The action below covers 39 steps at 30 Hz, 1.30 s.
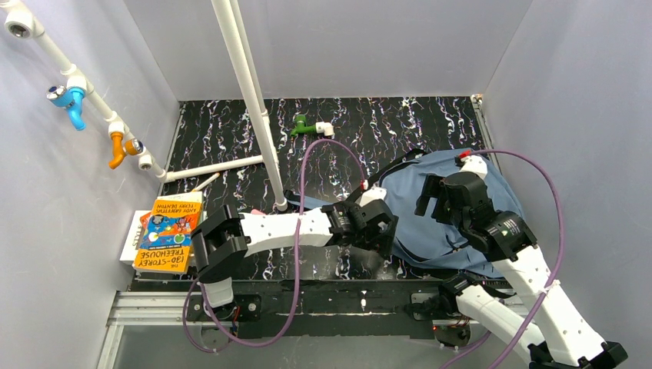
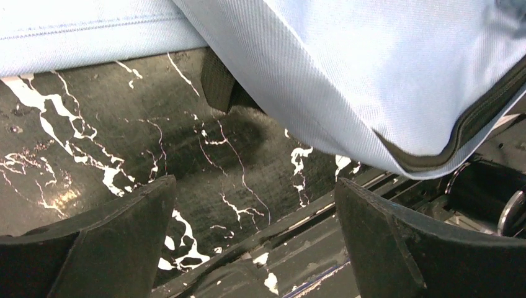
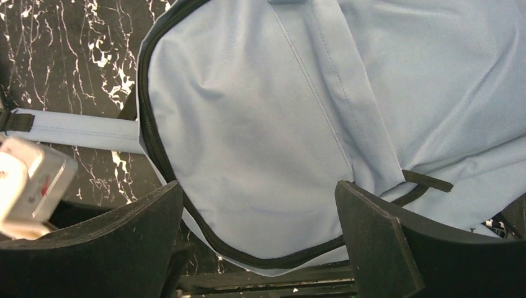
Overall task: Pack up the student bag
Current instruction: Move the student bag to the center of the board.
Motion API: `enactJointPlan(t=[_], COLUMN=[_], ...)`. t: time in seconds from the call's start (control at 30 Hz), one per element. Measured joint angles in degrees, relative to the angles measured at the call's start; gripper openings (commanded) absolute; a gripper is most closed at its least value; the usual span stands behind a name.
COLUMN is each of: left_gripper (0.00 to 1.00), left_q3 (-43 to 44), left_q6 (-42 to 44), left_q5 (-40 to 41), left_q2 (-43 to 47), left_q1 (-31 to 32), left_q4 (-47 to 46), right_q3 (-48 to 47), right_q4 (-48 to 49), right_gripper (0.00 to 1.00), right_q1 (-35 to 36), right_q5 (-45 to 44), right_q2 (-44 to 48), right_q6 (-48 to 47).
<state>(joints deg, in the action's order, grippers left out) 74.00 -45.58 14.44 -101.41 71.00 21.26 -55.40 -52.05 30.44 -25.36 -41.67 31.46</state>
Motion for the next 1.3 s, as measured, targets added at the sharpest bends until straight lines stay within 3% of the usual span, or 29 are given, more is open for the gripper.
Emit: enactJointPlan(t=[0.23, 0.4, 0.53, 0.63, 0.77, 0.83, 0.87, 0.97, 1.07, 1.17, 1.3], left_gripper=[0.99, 0.99, 0.89, 0.73, 0.43, 0.15, 0.09, 0.00, 0.00, 0.00, 0.00], left_q3=[-1.27, -3.93, -1.97, 0.70, 0.35, -0.46, -0.68, -1.66, -4.52, -7.65, -10.99], left_q6=[-0.11, -2.47, -3.67, -4.26, -3.96, -2.91, -2.69, -0.61, 0.28, 1.16, 2.67], left_q5=[-4.37, -1.03, 2.36, 3.82, 4.61, 4.76, 4.90, 4.37, 1.81, -1.22, -5.42], left_q2=[1.20, 5.42, 3.30, -0.59, -3.82, -4.15, -4.15, -4.00, -1.99, 1.29, 6.71], left_q1=[-1.51, -1.51, -2.25, -2.73, -3.43, -3.67, -3.72, -4.52, -6.58, -10.10, -15.41], left_q4=[-4.37, -10.69, -13.11, -13.92, -16.35, -18.47, -18.91, -20.83, -22.49, -22.69, -22.73], right_q3=[0.00, 0.04, 0.57, 0.76, 1.01, 1.46, 1.79, 2.64, 2.80, 3.04, 5.70], right_q4=[-2.03, -3.21, -3.74, -4.81, -5.27, -5.25, -5.31, -5.70, -6.29, -5.60, -2.16], right_gripper=[1.00, 1.00, 1.00, 1.00, 1.00, 1.00, 1.00, 1.00, 0.99, 0.80, 0.69], right_q1=[0.00, 0.00, 0.00, 0.00, 0.00, 0.00, 0.00, 0.00, 0.00, 0.00, 0.02], right_q5=[0.02, 0.02, 0.04, 0.02, 0.04, 0.11, 0.11, 0.48, 2.23, 5.29, 9.64], right_q2=[1.81, 2.95, 3.02, 2.78, 3.04, 3.34, 3.50, 2.99, 0.31, -4.35, -9.57], right_q6=[2.27, 6.25, 8.50, 9.55, 10.67, 10.97, 11.17, 11.67, 11.15, 9.70, 8.46])
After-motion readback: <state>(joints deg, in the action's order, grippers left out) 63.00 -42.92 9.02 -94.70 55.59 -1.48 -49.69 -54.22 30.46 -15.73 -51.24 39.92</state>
